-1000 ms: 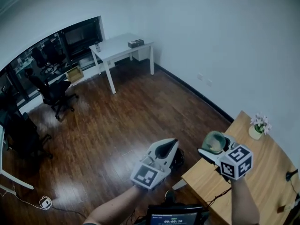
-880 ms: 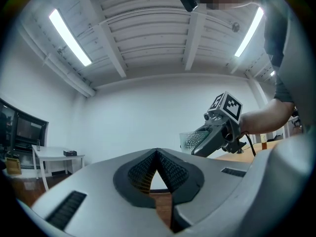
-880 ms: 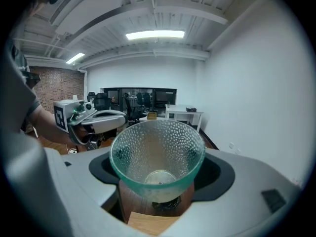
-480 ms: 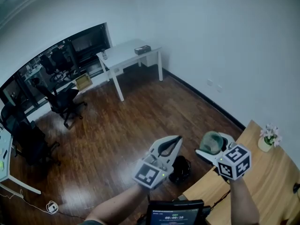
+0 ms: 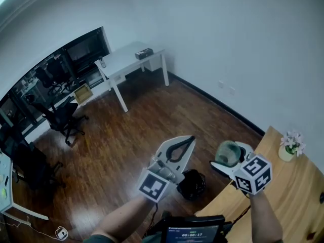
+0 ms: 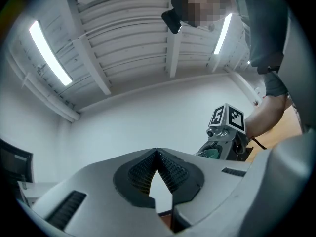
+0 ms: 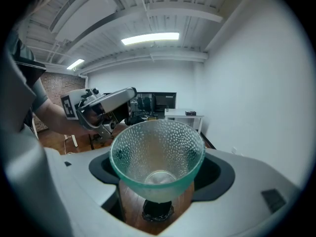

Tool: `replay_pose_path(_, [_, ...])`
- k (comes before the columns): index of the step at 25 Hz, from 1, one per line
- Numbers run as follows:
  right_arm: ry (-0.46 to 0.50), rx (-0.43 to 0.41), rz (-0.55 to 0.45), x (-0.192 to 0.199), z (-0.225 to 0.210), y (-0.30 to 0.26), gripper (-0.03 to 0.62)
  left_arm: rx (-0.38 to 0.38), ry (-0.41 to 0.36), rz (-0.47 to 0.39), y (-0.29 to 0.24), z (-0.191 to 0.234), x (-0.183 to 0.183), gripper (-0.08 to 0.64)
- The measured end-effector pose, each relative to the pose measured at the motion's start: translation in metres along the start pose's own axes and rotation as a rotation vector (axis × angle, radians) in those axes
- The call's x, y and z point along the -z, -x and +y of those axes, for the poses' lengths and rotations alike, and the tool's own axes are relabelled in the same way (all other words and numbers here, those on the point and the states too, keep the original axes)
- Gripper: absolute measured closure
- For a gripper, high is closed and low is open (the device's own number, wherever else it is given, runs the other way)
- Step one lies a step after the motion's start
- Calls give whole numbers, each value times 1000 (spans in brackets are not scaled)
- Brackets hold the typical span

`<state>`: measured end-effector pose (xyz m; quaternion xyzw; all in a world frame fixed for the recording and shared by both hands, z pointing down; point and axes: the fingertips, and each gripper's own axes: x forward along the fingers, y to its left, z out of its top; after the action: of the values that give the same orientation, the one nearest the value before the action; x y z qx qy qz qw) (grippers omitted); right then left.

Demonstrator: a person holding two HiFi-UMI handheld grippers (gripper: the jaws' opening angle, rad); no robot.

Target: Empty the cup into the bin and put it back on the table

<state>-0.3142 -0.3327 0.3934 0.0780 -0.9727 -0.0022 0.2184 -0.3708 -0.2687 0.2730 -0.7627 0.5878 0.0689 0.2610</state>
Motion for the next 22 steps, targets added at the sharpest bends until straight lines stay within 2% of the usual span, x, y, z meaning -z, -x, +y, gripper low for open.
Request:
replay_pose_path(10, [-3, 151, 18, -32, -24, -5, 195, 182, -22, -84, -12, 17, -4, 568])
replay_pose_path(15, [12, 197, 45, -46, -36, -10, 195, 188, -22, -127, -15, 34, -2, 568])
replay_pose_path(22, [22, 246, 89, -52, -58, -16, 195, 237, -28, -170, -28, 48, 3, 568])
